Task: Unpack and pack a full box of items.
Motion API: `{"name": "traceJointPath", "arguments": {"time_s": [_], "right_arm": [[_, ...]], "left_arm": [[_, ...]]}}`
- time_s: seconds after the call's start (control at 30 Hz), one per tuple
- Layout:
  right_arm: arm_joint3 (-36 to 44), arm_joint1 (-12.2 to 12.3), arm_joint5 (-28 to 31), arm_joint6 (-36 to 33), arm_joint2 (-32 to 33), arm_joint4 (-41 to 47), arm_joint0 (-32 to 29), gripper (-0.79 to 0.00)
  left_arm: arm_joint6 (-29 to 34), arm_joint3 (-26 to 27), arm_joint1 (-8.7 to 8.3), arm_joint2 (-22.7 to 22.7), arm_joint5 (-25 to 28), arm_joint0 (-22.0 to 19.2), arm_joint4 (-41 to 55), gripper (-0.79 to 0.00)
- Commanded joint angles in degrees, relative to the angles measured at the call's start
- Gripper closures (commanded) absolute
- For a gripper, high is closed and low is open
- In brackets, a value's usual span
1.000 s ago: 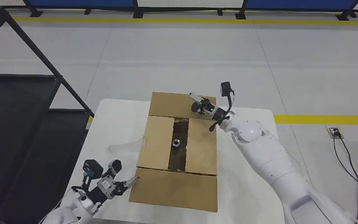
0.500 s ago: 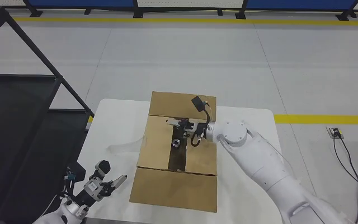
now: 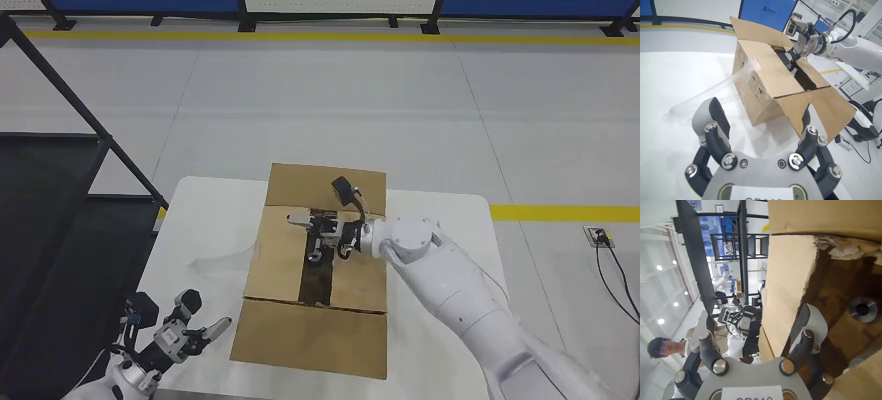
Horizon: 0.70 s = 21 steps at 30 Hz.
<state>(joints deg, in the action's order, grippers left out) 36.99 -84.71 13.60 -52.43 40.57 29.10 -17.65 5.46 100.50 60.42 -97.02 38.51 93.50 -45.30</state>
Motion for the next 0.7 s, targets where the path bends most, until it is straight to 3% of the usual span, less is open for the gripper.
{"name": "traceJointPath", "arguments": {"time_s": [0.0,0.2,0.67], "right_arm": [[-1.26,-0.34,1.39,-1.94,1.02,2.8,0.5,-0.785],[-2.92,-1.44,2.98,-5.68,2.37,6.55,1.83,-0.785],[-4.66,-4.95,5.46,-7.88,2.86,11.0,3.91,-0.785]], "left_arm": [[0.61,0.33,-0.01,0.28,-0.25,-0.13,-0.21,-0.785],[2.14,2.05,0.03,1.49,-2.38,-1.16,-2.4,-0.785],[4.0,4.85,1.04,9.2,-15.17,-6.95,-8.88,-0.785]]}}
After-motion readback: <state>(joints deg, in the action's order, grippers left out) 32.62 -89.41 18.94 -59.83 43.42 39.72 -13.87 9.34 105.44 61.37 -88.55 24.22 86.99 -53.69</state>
